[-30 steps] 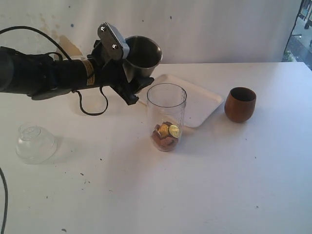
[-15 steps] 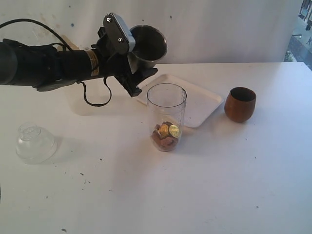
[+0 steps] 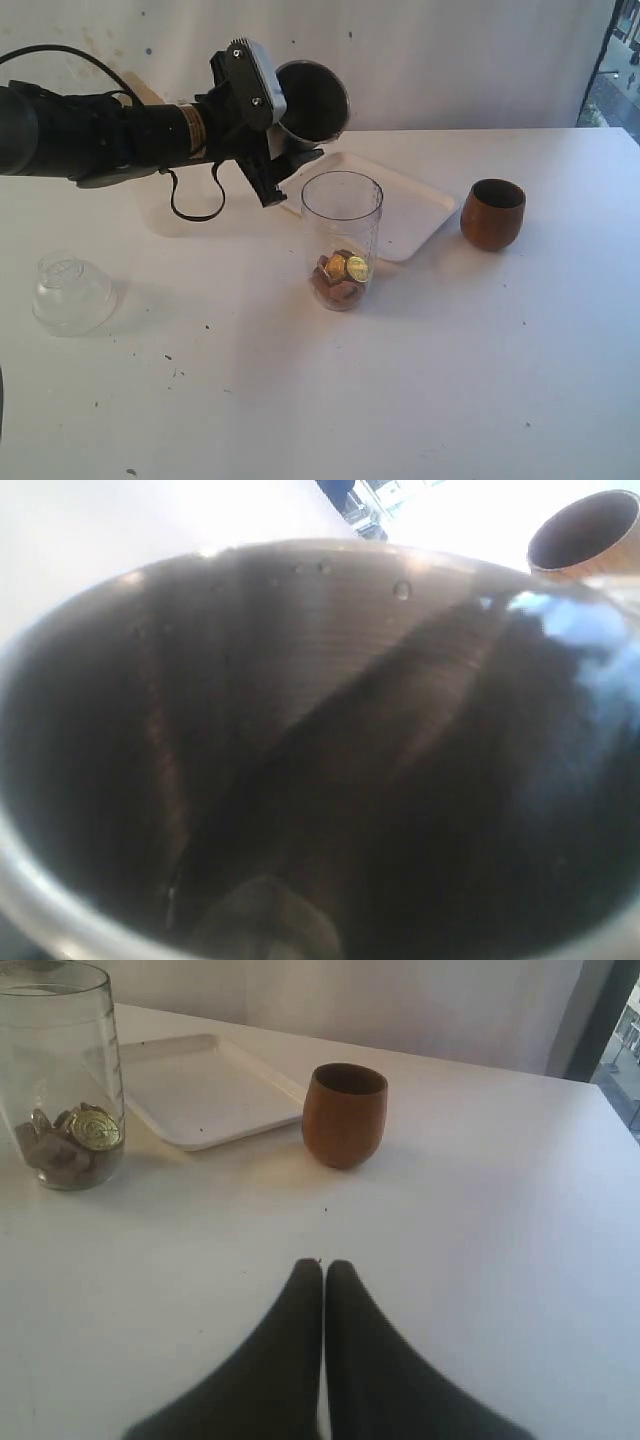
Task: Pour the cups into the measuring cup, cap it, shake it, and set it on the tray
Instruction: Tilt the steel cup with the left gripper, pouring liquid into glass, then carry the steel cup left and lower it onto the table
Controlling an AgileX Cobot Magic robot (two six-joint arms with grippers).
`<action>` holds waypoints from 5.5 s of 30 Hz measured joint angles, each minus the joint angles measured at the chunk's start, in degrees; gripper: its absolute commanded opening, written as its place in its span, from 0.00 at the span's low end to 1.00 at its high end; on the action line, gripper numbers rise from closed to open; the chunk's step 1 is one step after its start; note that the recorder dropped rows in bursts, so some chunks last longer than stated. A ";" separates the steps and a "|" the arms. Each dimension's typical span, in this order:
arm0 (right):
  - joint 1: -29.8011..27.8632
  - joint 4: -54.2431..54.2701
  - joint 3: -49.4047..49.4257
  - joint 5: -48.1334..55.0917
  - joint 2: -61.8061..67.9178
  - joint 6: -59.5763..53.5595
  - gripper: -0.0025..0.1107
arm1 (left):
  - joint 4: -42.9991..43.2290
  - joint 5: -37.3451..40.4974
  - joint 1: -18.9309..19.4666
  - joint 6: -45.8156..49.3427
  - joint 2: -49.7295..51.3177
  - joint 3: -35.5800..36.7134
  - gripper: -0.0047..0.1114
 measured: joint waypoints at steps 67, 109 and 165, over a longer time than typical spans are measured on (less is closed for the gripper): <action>0.00 0.00 0.00 0.00 0.00 1.02 0.03 | -4.23 -1.59 0.00 43.28 0.00 -0.15 0.04; 0.00 0.00 0.00 0.00 0.00 1.02 0.03 | -23.23 14.17 4.02 -26.97 -16.76 -0.44 0.04; 0.00 0.00 0.00 0.00 0.00 1.02 0.03 | -40.11 -24.27 32.49 -5.38 4.10 23.93 0.94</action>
